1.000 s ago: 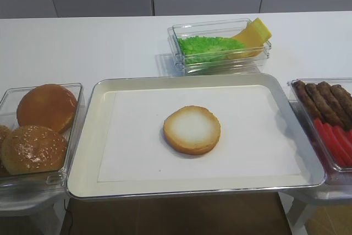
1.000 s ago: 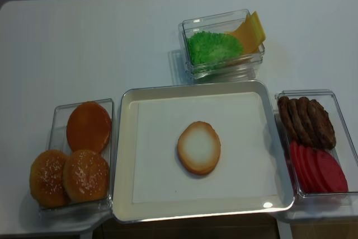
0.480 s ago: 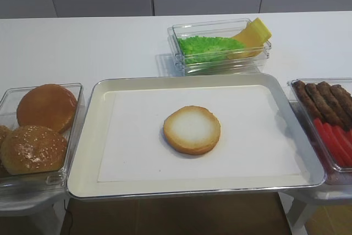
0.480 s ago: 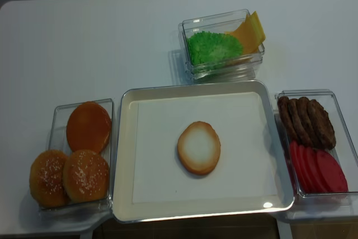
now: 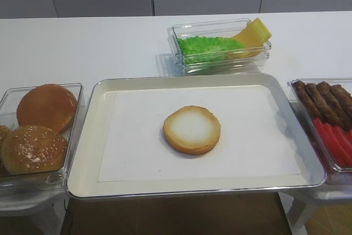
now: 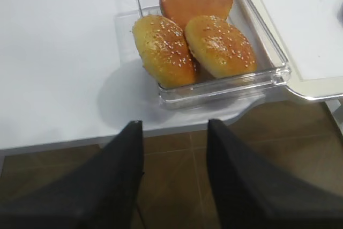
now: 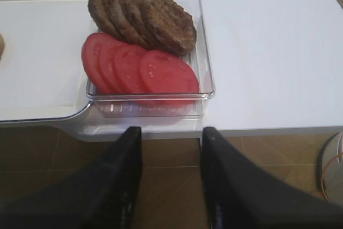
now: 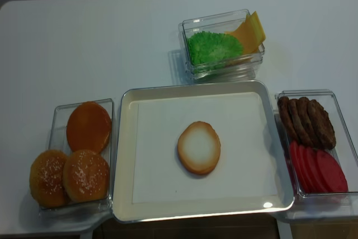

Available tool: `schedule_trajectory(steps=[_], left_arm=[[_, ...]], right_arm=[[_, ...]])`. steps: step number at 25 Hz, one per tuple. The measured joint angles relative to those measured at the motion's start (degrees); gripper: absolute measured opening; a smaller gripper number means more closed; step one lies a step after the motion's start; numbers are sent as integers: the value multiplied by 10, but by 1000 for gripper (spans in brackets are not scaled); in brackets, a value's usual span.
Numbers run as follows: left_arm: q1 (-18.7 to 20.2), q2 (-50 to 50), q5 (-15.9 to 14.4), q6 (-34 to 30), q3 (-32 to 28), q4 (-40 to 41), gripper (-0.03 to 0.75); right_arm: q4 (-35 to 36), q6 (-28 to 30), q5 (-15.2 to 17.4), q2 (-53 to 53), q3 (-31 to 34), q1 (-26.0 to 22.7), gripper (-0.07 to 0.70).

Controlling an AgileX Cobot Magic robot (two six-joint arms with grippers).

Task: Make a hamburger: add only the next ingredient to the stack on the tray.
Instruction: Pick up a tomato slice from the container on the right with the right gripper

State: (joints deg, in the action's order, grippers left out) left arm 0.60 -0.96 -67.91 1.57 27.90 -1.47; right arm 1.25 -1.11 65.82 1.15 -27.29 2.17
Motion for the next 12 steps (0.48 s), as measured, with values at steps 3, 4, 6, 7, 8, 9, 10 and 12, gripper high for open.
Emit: schedule_trajectory(steps=[3, 4, 6, 7, 8, 9, 10, 12], left_arm=[[0, 0, 0, 0, 0, 0, 299], [0, 0, 0, 0, 0, 0, 299], [0, 0, 0, 0, 0, 0, 299], [0, 0, 0, 0, 0, 0, 299], [0, 0, 0, 0, 0, 0, 299], [0, 0, 0, 0, 0, 0, 299], [0, 0, 0, 0, 0, 0, 299], [0, 0, 0, 0, 0, 0, 299]], right_arm=[[0, 0, 0, 0, 0, 0, 279], [0, 0, 0, 0, 0, 0, 279], [6, 0, 0, 0, 0, 0, 281], [19, 11, 0, 0, 0, 0, 290], [37, 29, -3, 0, 0, 0, 309], [65, 50, -10, 0, -3, 0, 333], [93, 64, -24, 0, -6, 0, 354], [131, 75, -63, 0, -10, 0, 384]])
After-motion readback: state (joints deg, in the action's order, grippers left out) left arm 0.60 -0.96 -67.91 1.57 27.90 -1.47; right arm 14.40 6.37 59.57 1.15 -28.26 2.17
